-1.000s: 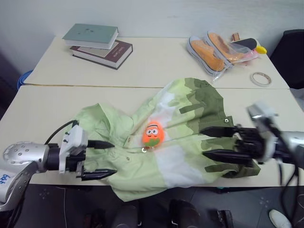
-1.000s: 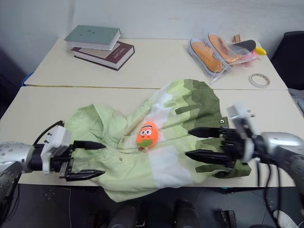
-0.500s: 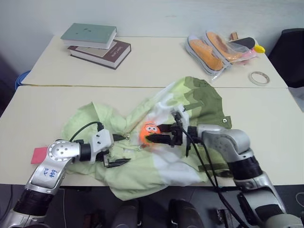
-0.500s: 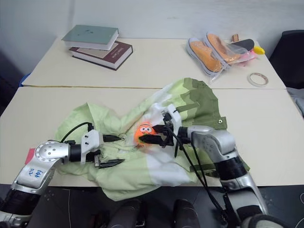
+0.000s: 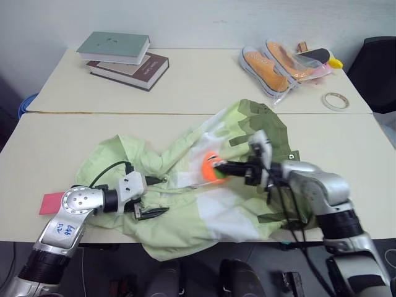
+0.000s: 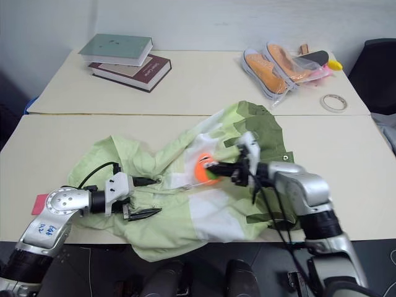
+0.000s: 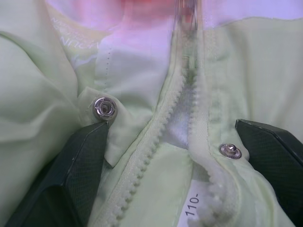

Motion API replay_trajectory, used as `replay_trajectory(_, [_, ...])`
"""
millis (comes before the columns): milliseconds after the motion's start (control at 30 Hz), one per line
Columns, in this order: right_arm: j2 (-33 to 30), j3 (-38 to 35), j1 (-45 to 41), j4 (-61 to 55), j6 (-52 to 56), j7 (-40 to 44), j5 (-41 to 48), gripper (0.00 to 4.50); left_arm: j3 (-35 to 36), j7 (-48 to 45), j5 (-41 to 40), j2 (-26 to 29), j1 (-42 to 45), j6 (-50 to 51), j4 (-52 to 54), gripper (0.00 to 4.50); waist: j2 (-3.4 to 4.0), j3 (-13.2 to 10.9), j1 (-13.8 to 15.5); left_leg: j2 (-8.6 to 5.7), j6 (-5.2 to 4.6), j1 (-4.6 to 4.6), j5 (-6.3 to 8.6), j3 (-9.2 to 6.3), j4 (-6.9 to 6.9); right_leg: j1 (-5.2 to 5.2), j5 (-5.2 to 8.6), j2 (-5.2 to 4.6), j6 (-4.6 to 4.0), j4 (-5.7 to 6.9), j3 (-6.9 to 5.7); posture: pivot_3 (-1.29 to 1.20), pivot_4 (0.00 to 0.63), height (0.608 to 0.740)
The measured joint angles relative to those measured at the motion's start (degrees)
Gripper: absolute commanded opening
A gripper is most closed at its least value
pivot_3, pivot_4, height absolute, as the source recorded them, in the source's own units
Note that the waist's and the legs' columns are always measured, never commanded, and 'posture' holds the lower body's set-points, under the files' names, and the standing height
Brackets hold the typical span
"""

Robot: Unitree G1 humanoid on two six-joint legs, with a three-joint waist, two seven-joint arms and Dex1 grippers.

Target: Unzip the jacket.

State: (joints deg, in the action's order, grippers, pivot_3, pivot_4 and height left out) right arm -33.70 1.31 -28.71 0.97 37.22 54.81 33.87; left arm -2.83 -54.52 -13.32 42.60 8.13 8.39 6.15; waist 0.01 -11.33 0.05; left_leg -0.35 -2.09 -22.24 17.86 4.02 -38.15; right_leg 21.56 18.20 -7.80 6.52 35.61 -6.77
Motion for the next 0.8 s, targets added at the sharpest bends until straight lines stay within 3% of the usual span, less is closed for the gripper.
replay_trajectory(167, [-9.2,-10.5,3.8,12.0,-14.4,-0.5,-6.3,0.01,0.1,1.1,0.1,0.0,-1.1,-0.9,-0.1,4.50,0.02,0.0,0.0,0.00,-0.01,0.12,-0.01,0.19,0.01,-0.05,0.00,0.00,0.00,-0.02,-0.02,0.00,0.150,0.740])
replay_trajectory(333, [-10.7,-19.9,-2.6,33.0,-24.1,-17.3,-12.6,0.01,-0.3,1.5,0.2,-0.3,-1.1,-1.9,-1.7,4.50,0.32,0.2,-0.2,0.04,0.01,0.32,-0.07,0.38,0.02,-0.11,0.00,-0.07,0.00,0.02,0.02,0.00,0.150,0.740])
replay_trajectory(467, [-10.7,-21.8,-6.7,44.0,-31.6,-27.0,-16.7,0.01,-0.9,1.4,0.3,-0.7,-0.4,-3.0,-3.2,4.50,0.80,0.5,-0.1,0.03,0.00,0.40,-0.08,0.47,0.08,-0.13,0.00,-0.31,0.00,0.01,0.14,0.00,0.150,0.740])
replay_trajectory(733, [-9.8,-22.3,-10.4,47.5,-37.0,-29.4,-17.5,0.01,-2.2,0.8,0.6,0.0,0.7,-7.2,-6.2,4.50,1.04,0.6,-0.2,0.05,-0.02,0.87,-0.09,0.61,0.24,-0.47,0.00,-0.32,0.00,-0.07,0.35,0.00,0.150,0.740])
replay_trajectory(800, [-9.0,-22.6,-10.1,46.3,-35.2,-27.6,-15.9,0.59,-2.1,0.8,0.5,-0.1,0.6,-7.5,-6.3,4.50,1.04,0.6,-0.3,0.08,-0.02,1.00,-0.06,0.59,0.27,-0.63,0.00,-0.34,0.00,-0.08,0.52,0.00,0.150,0.740])
